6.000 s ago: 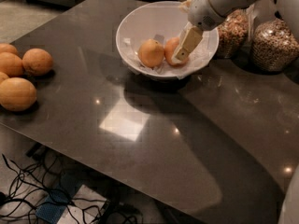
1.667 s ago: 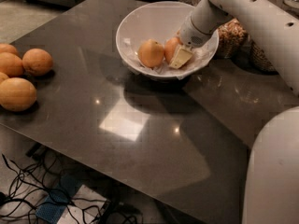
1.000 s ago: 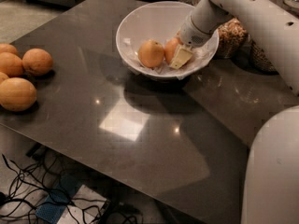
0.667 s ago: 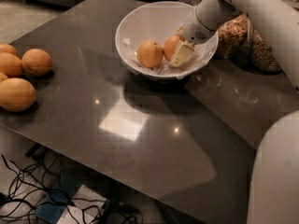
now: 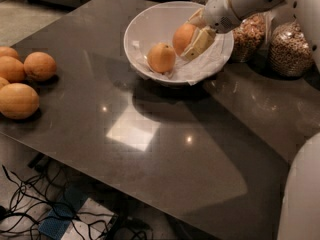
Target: Pick orange from white bowl
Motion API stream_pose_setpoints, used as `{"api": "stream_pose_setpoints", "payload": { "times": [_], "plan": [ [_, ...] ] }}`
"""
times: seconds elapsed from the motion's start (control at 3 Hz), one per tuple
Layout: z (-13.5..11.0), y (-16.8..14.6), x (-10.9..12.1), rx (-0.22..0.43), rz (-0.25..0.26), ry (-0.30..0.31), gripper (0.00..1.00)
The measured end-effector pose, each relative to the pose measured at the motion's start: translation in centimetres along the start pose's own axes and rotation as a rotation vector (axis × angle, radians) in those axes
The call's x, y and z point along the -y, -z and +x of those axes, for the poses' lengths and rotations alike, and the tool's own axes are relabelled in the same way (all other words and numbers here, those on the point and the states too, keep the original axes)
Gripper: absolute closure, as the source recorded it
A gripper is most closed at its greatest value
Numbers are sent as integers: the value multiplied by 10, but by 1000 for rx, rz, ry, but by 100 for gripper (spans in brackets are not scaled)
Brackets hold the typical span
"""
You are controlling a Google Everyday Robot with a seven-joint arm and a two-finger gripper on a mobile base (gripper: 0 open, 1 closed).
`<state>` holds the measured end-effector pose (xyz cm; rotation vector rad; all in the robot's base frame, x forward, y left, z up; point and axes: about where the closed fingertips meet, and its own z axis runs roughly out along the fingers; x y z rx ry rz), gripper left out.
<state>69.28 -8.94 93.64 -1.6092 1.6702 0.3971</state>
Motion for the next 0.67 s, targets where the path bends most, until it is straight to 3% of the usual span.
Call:
{"api": "stream_pose_setpoints", "payload": {
  "times": [0.33,0.67],
  "plan": [
    [-19,14,-11,87,-19,1,100],
    [-19,14,-11,87,-20,1,100]
  ]
}}
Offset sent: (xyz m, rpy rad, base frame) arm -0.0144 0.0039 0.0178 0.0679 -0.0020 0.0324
